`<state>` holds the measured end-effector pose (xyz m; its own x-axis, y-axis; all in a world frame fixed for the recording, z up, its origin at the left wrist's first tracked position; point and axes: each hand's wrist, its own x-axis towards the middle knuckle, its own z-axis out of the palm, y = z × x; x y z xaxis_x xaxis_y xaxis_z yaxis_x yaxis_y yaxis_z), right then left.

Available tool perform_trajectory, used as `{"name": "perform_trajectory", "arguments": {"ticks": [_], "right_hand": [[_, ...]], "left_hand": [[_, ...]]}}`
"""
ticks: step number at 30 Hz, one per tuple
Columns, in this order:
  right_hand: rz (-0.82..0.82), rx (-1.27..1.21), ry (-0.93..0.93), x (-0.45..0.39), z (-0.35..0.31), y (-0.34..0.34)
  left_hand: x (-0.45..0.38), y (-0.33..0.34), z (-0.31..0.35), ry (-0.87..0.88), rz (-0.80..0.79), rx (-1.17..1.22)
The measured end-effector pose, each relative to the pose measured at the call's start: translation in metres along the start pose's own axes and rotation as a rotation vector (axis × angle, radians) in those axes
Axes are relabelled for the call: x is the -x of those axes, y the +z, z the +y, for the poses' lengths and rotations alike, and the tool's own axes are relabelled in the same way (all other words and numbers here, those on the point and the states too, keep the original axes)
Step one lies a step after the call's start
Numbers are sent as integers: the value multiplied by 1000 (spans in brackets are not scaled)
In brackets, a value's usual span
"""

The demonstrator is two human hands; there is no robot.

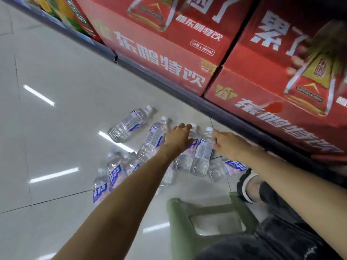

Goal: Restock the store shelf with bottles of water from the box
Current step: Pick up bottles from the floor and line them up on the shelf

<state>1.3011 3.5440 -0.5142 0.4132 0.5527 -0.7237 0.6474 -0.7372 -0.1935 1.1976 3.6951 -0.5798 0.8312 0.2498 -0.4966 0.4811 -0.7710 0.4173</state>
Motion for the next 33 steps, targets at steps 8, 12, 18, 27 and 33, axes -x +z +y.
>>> {"name": "perform_trajectory", "arguments": {"ticks": [8, 12, 18, 27, 33], "right_hand": [[-92, -189, 118, -30, 10, 14], [-111, -284, 135, -46, 7, 28], [-30, -518, 280, -78, 6, 45], [-111, -927, 459, -113, 18, 57], [-39, -1014, 545, -108, 21, 63]], "left_hand": [[-22, 32, -8, -215, -68, 260], [-33, 46, -13, -262, -99, 328], [-34, 57, -14, -246, -101, 347], [-38, 54, -10, -250, -156, 272], [-27, 52, -7, -270, -107, 328]]}}
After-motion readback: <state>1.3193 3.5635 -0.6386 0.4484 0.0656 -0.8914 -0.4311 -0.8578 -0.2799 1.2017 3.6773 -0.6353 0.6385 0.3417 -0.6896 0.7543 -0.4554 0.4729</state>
